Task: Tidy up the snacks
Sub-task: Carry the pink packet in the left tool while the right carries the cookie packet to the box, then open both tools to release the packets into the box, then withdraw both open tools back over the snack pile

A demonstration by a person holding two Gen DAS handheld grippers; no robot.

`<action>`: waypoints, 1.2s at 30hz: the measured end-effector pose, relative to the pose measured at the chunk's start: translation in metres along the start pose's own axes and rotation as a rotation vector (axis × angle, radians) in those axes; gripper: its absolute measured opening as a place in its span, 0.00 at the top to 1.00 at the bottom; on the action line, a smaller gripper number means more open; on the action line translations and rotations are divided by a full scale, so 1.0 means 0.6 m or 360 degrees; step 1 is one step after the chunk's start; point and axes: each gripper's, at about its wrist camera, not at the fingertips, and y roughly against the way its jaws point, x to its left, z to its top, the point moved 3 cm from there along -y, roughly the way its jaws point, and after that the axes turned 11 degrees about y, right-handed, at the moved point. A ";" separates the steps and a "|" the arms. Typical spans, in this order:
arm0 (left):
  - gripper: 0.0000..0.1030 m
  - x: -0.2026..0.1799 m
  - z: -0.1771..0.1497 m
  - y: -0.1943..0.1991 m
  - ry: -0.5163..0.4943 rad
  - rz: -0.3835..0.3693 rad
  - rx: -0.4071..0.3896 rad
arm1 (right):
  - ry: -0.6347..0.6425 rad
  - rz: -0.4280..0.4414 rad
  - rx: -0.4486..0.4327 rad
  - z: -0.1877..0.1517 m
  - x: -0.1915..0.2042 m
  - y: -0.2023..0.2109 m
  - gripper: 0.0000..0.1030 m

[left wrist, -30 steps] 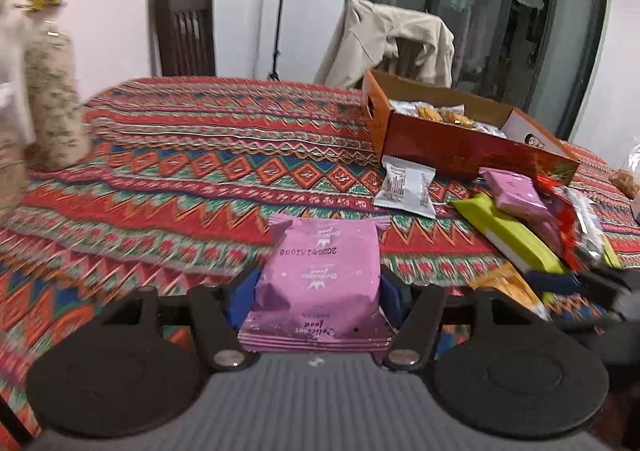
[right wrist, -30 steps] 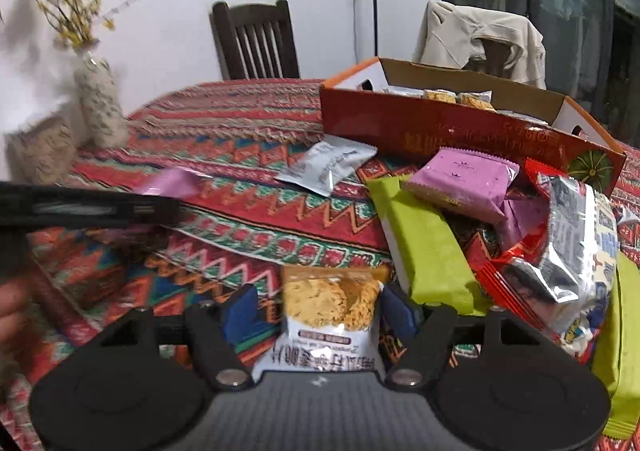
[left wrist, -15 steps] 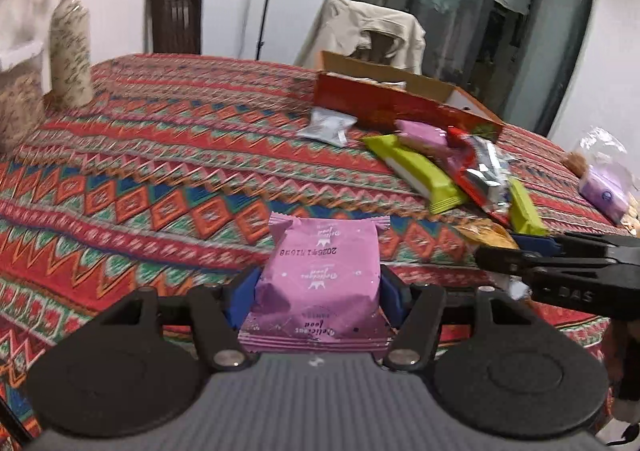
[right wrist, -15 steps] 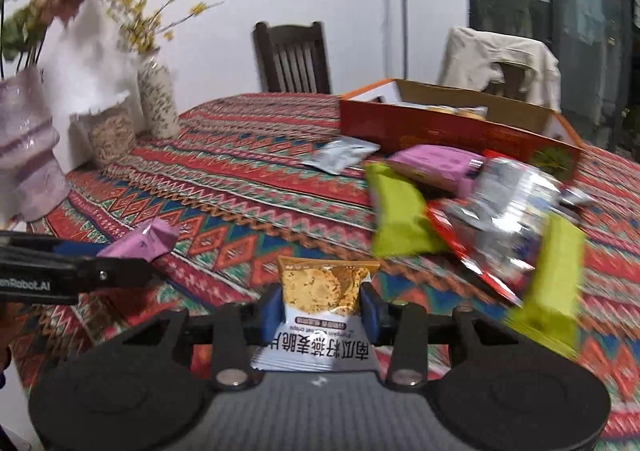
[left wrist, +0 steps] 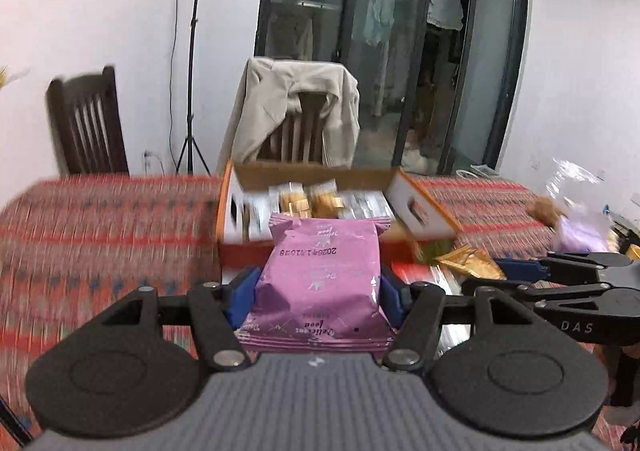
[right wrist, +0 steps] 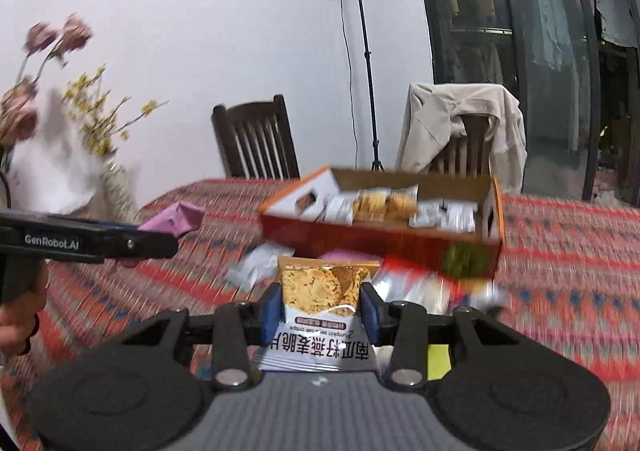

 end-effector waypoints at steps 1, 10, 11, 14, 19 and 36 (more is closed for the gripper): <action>0.39 -0.002 0.022 -0.031 -0.0017 0.0008 0.0017 | -0.0003 0.0016 0.0002 0.021 -0.016 -0.023 0.61; 0.39 0.032 0.107 -0.298 -0.0012 0.0248 0.0110 | -0.0337 0.0119 0.0263 0.157 -0.165 -0.352 0.61; 0.39 0.035 0.103 -0.316 -0.0038 0.0267 0.0111 | -0.0349 0.0101 0.0316 0.159 -0.172 -0.391 0.61; 0.38 0.053 0.091 -0.353 -0.0020 0.0221 0.0185 | -0.0415 0.0103 0.0452 0.144 -0.180 -0.476 0.60; 0.33 0.078 0.081 -0.353 -0.0020 0.0172 0.0153 | -0.0530 0.0168 0.0520 0.128 -0.183 -0.536 0.53; 0.21 0.056 0.124 -0.078 -0.0082 0.0046 -0.0004 | -0.0121 0.0024 0.0217 0.218 -0.159 -0.259 0.34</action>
